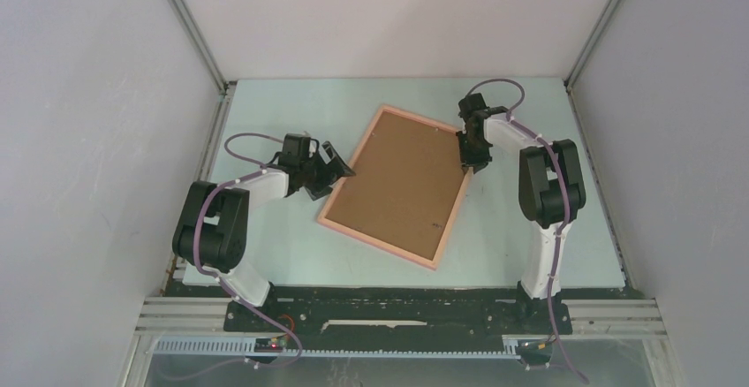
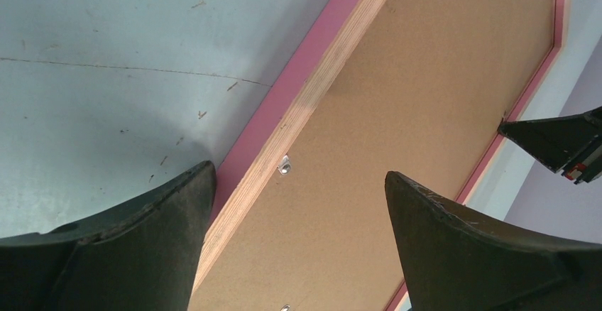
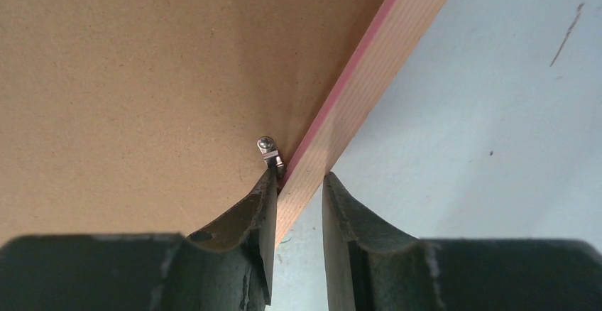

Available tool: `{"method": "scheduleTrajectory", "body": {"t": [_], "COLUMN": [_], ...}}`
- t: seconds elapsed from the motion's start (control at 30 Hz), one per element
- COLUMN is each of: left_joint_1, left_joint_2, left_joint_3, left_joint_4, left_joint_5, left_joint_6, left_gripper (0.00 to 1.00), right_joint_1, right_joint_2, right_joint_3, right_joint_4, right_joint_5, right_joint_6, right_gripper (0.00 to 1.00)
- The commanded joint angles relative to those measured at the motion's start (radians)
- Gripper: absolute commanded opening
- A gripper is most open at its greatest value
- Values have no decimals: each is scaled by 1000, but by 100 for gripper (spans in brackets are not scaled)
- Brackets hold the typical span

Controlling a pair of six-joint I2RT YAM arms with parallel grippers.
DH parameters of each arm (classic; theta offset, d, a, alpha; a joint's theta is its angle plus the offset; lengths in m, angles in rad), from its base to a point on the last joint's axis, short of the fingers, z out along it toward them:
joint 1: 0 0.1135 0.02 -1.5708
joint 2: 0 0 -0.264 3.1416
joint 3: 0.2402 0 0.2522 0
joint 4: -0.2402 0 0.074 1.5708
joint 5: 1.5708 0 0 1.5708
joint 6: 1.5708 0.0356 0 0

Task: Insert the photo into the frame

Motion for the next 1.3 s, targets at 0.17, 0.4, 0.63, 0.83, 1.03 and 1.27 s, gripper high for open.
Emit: {"method": "scheduleTrajectory", "body": {"t": [0.17,0.4,0.63,0.83,1.03,1.27], "left_joint_1": [-9,-9,-8,-8,-9,-8], "left_joint_2": [-33,-30,-29,-30,-26,-26], "left_joint_3": [-18,-16,-15,-15,-13,-12], "left_joint_4": [25,24,24,26,26,27], "left_joint_5": [32,35,43,42,44,47], "left_joint_6": [-4,-2,2,2,2,2], "left_gripper": [95,95,95,95,95,95], "right_joint_1": [-16,14,-7,-32,-33,-20], "right_joint_2": [-27,2,-58,-33,2,47], "right_joint_3": [25,33,-29,-22,6,44], "right_joint_4": [90,73,114,100,102,68], "right_joint_5": [-22,55,-60,-68,-19,54], "right_joint_6": [-166,66,140,118,130,147], "right_gripper": [0,0,40,43,34,0]}}
